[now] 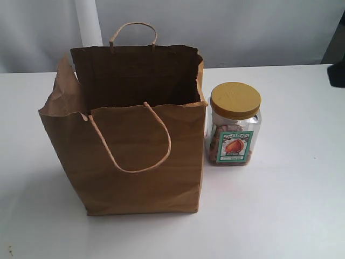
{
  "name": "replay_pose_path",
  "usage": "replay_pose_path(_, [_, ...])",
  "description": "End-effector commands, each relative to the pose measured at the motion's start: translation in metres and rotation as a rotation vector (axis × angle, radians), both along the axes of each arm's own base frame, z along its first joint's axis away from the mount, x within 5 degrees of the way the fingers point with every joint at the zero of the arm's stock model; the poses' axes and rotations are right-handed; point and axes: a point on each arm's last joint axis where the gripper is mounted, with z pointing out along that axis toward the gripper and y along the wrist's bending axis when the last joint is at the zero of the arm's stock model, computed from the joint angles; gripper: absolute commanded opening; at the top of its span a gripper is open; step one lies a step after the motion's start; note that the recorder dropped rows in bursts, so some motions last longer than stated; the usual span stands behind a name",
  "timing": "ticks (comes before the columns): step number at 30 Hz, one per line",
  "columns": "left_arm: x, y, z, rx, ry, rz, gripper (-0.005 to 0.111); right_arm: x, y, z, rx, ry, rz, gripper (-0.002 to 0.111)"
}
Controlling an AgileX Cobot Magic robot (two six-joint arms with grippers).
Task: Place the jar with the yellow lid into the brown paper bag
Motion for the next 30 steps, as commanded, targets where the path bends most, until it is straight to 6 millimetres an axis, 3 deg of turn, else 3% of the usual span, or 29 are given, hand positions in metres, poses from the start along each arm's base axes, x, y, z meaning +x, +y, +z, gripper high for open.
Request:
replay_pose_path(1, [0.0,0.0,0.001,-0.007,-0.007,-0.004,0.001,0.045,0.002,0.008,-0.051,0.107,0.013,0.0])
replay_pose_path(11, [0.0,0.0,0.001,-0.007,-0.007,-0.004,0.001,0.14,0.004,0.006,-0.14,0.277,0.014,0.0])
replay_pose_path(15, [0.0,0.0,0.001,-0.007,-0.007,-0.004,0.001,0.169,0.007,-0.008,-0.13,0.308,0.015,0.0])
replay_pose_path(20, [0.0,0.0,0.001,-0.007,-0.007,-0.004,0.001,0.185,0.008,-0.031,-0.14,0.372,0.021,0.0])
replay_pose_path(30, [0.0,0.0,0.001,-0.007,-0.007,-0.004,0.001,0.187,0.008,-0.033,-0.139,0.379,0.021,0.0])
